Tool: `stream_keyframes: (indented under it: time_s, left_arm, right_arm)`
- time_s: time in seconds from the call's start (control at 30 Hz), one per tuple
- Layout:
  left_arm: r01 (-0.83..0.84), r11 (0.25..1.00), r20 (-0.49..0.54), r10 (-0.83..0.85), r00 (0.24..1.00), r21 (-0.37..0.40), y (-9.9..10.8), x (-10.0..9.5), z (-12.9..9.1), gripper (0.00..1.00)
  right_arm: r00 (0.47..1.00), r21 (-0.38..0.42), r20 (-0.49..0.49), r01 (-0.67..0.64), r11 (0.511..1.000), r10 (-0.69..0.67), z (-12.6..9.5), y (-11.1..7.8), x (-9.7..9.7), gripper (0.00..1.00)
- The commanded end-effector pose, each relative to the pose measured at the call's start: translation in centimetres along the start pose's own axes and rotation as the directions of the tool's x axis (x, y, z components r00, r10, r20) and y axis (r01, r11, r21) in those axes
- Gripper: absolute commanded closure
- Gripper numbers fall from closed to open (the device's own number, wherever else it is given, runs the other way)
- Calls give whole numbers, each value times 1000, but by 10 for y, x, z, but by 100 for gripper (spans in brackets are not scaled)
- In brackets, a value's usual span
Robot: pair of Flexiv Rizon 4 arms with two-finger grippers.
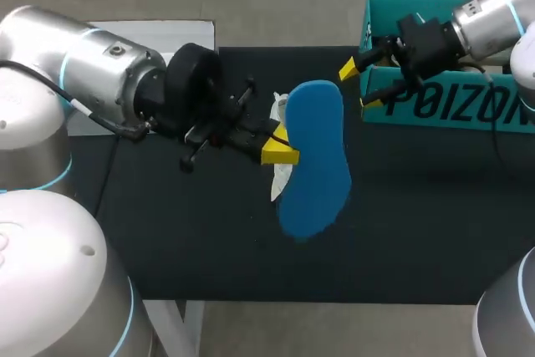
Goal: Take the shoe out of the shoebox, open the shoe tongue, remove and reinsert the insole, then place the shoe into the shoebox
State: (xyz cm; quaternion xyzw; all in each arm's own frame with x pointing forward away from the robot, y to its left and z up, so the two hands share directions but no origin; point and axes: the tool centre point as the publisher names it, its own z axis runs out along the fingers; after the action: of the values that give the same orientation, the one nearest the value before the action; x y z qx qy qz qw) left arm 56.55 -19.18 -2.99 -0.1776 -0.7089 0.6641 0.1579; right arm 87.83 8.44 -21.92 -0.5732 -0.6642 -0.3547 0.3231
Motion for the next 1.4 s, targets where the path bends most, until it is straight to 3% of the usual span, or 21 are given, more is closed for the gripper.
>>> stream_keyframes:
  time_s: [0.03,0.43,0.47,0.5,0.63,0.77,1.03,1.23,1.27,1.33,1.37,1.4]
  left_arm:
    - [-138,985,20,140,990,-104,-5,-3,-3,100]
    - [-138,985,20,140,990,-104,-5,-3,-3,100]
    - [-189,977,54,195,979,-102,0,-11,-5,100]
    - [-328,937,24,333,943,-124,4,-18,-7,100]
    - [-561,802,-70,560,826,-206,15,-39,-19,100]
    - [-782,547,-320,714,622,-299,23,-63,-35,100]
    - [-782,547,-320,714,622,-299,23,-63,-35,100]
    - [-782,547,-320,714,622,-299,23,-63,-35,100]
    - [-881,377,-416,779,469,-287,34,-68,-37,100]
    - [-934,207,-415,853,317,-290,47,-78,-40,100]
    - [-952,82,-484,846,222,-294,55,-83,-44,100]
    - [-952,40,-463,867,183,-302,59,-88,-46,100]
  right_arm:
    - [1000,-1,-20,-13,1000,13,-2,-1,-3,0]
    - [982,70,-173,-59,996,70,-13,-10,13,0]
    - [981,75,-178,-61,995,73,-14,-11,14,0]
    - [981,78,-181,-61,995,75,-15,-12,16,0]
    - [982,85,-177,-57,995,72,-17,-15,21,0]
    - [982,84,-172,-57,995,71,-17,-17,24,0]
    - [980,66,-176,-85,994,95,-21,-21,22,0]
    - [962,119,-239,-105,987,131,-30,-34,33,0]
    - [959,131,-247,-109,985,139,-32,-36,36,0]
    - [953,148,-251,-134,980,169,-34,-38,40,0]
    - [951,153,-252,-142,978,177,-35,-39,42,0]
    - [945,164,-270,-143,976,184,-36,-41,45,0]
